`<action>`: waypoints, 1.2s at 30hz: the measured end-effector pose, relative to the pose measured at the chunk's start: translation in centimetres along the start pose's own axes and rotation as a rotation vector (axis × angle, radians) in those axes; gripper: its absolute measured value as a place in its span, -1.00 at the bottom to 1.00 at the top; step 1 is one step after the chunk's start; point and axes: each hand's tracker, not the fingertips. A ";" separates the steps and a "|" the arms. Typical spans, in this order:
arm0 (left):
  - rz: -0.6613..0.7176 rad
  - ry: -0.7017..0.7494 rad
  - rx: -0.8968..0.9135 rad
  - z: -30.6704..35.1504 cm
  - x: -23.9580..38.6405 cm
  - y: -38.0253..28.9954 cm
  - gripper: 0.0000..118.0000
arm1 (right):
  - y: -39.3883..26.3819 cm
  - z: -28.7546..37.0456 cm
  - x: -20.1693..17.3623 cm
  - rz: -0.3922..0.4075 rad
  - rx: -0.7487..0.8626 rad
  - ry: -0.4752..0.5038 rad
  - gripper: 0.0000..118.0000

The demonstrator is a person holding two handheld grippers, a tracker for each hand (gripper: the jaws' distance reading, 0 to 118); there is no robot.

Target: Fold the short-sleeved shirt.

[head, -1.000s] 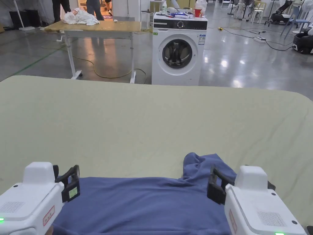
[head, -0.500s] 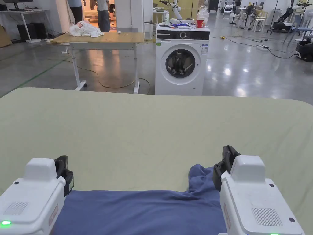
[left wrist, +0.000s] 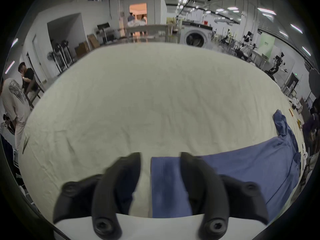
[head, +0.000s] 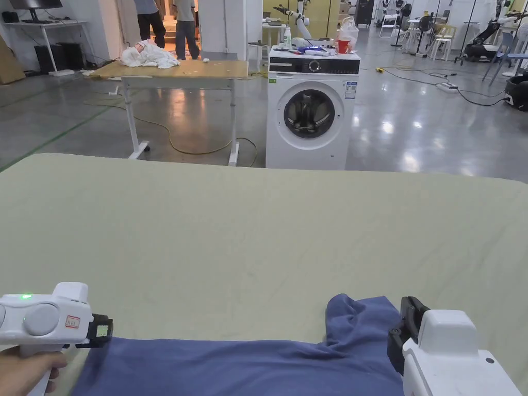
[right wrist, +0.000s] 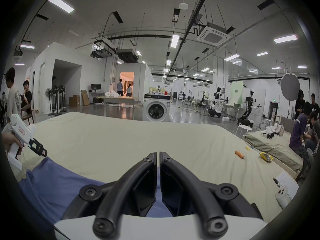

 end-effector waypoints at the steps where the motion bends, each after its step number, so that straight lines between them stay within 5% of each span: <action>1: 0.010 -0.018 -0.040 -0.7 0.1 0.0 -0.02 | -0.2 -0.1 0.2 0.005 -0.010 -0.004 -0.97; 8: 0.003 -0.007 -0.103 -2.2 1.7 -0.1 -0.09 | -1.5 -0.8 1.8 0.021 -0.079 -0.030 -0.97; 15: -0.058 0.001 -0.065 -1.7 2.1 -0.3 -0.64 | -2.3 -2.3 3.7 0.003 -0.151 -0.043 -0.97; 17: -0.048 -0.026 -0.055 -1.4 2.0 -0.4 -0.97 | -2.3 -3.2 4.5 -0.026 -0.179 -0.040 -0.96; 20: -0.042 -0.046 -0.036 -0.7 1.3 -0.5 -0.99 | -2.2 -5.9 6.3 -0.066 -0.270 -0.024 -0.93; 22: -0.042 -0.067 -0.017 -0.1 0.8 -0.5 -1.00 | -2.1 -8.6 8.1 -0.095 -0.366 0.005 -0.71; 24: -0.044 -0.085 0.024 0.9 0.6 -0.6 -1.00 | -2.3 -11.3 9.3 -0.091 -0.467 0.035 -0.04; 26: -0.044 -0.088 0.043 1.7 0.4 -0.5 -1.00 | -2.9 -14.0 10.0 -0.071 -0.541 0.061 0.22; 30: -0.048 -0.097 0.091 3.0 0.3 -0.6 -1.00 | -5.0 -18.7 10.6 -0.037 -0.713 0.145 0.22; 36: -0.051 -0.089 0.115 3.3 0.3 -0.8 -1.00 | -8.0 -21.5 10.8 -0.057 -0.818 0.135 0.06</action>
